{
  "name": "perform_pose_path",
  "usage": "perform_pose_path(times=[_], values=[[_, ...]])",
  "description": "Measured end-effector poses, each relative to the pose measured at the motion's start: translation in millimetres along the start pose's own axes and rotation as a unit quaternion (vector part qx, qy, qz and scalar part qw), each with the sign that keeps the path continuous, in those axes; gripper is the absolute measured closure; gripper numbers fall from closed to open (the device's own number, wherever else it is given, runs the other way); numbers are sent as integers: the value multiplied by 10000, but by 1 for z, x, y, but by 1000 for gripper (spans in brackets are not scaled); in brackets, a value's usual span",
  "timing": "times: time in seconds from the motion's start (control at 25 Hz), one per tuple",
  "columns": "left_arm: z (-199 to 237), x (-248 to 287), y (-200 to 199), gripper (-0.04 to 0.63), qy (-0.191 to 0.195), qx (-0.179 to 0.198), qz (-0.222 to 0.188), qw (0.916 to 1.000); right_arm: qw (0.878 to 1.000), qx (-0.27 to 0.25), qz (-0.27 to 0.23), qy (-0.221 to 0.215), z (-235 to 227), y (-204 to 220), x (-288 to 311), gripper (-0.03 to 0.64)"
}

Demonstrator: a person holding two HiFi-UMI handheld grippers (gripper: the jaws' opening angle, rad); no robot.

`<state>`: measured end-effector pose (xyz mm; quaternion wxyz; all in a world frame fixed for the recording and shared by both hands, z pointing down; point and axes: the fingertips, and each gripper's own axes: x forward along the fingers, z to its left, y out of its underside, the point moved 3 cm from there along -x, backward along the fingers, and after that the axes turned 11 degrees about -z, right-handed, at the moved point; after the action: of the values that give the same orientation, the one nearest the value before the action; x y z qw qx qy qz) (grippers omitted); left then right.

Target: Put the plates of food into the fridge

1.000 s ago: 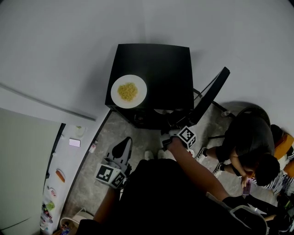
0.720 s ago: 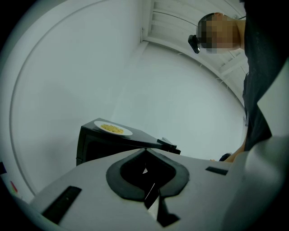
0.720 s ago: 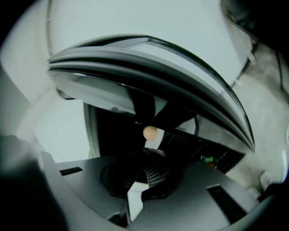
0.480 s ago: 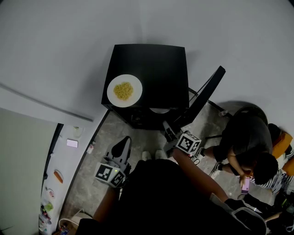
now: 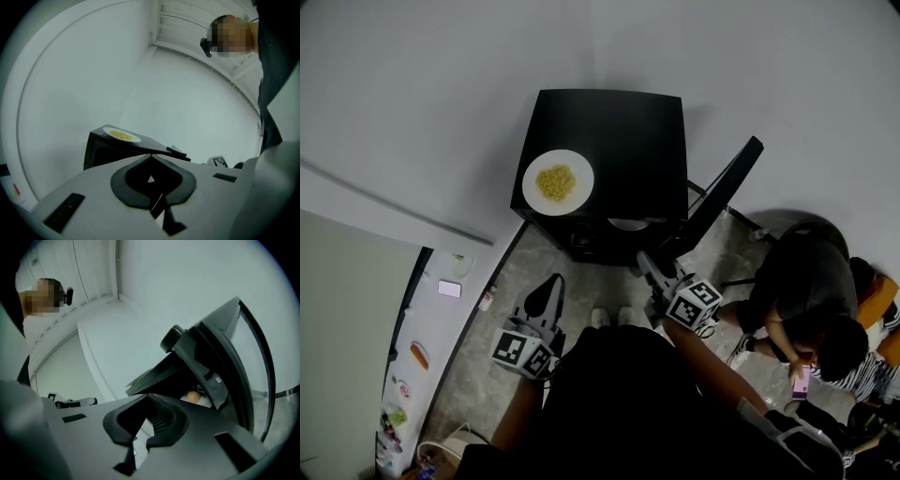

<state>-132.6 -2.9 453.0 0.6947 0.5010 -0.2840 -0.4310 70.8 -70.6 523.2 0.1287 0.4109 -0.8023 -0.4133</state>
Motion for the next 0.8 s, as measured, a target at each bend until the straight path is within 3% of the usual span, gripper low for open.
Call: perform_pose_path(times=[0.52, 0.68, 0.8], values=[[7, 3, 3, 572, -15, 104, -16, 9999, 9934, -847, -86, -769, 62, -27, -5, 592], [17, 7, 5, 572, -41, -326, -181, 9993, 9929, -846, -27, -840, 70, -26, -1, 592], [26, 11, 4, 571, -130, -1044, -351, 9938, 9931, -789, 52, -867, 72, -21, 3, 592]])
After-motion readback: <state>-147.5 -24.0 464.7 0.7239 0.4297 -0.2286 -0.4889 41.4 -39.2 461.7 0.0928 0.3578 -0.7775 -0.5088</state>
